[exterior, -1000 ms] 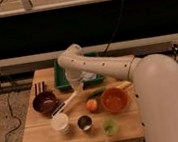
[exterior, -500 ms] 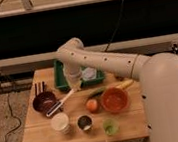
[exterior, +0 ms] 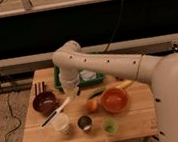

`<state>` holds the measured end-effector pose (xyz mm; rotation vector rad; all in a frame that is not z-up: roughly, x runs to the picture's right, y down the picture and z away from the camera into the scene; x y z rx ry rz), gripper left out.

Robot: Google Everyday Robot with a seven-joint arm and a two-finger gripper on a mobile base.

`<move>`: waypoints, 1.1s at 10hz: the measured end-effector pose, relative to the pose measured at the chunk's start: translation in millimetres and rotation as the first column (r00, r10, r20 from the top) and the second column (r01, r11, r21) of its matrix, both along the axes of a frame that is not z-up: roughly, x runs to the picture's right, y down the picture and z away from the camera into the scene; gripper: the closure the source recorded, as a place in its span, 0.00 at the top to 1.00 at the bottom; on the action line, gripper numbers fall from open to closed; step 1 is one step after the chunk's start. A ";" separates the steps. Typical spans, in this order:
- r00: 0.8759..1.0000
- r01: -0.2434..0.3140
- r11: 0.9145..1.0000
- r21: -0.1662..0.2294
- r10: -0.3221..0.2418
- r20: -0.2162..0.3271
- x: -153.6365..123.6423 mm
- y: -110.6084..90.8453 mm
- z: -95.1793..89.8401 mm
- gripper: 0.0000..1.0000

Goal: Place brush in paper cup

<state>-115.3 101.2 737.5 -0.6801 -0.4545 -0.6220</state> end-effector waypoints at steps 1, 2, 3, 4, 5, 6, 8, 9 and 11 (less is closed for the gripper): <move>1.000 0.011 1.000 -0.008 -0.011 0.013 -5.7 8.3 -9.3 0.00; 0.999 0.025 1.000 -0.019 -0.025 0.028 -11.8 20.2 -21.6 0.00; 0.999 0.038 0.999 -0.027 -0.037 0.036 -17.3 29.7 -28.0 0.00; 0.998 0.048 0.998 -0.031 -0.047 0.040 -22.6 35.9 -30.8 0.00; 0.998 0.057 0.998 -0.032 -0.055 0.042 -28.0 39.9 -30.6 0.00; 0.997 0.064 0.997 -0.031 -0.063 0.038 -34.0 42.9 -26.4 0.00; 0.998 0.067 0.997 -0.025 -0.066 0.020 -35.9 44.6 -16.5 0.00; 0.998 0.066 0.998 -0.020 -0.066 0.007 -36.4 44.1 -10.6 0.02; 0.998 0.064 0.998 -0.020 -0.064 -0.010 -33.3 44.2 -3.4 0.16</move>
